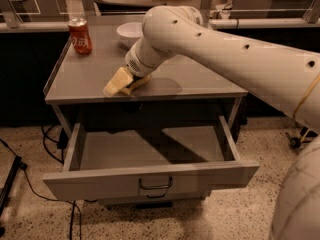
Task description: Place sponge into top drawer
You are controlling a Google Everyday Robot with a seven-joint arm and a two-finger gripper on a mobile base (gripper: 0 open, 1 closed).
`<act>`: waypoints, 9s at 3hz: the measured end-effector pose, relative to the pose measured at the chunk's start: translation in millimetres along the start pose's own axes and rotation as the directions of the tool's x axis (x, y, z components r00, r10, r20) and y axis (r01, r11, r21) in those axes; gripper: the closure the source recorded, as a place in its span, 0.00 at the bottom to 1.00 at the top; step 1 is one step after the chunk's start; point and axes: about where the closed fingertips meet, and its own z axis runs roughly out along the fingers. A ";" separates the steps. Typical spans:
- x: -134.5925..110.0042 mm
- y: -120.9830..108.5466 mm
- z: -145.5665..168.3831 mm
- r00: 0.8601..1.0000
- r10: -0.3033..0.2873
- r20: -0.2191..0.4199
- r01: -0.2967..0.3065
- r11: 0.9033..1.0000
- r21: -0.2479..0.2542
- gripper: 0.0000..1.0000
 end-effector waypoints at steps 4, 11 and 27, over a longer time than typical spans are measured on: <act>6.8 -10.8 16.5 0.997 0.045 -0.060 -0.046 0.999 -0.013 0.17; 22.1 -1.4 -82.9 0.991 -0.094 0.092 0.111 0.972 -0.205 1.00; 190.4 78.9 56.8 0.909 -0.332 0.253 0.384 0.901 -0.200 1.00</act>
Offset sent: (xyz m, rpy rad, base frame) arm 0.0169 -0.0055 -0.0152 -0.0276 0.0713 -0.0403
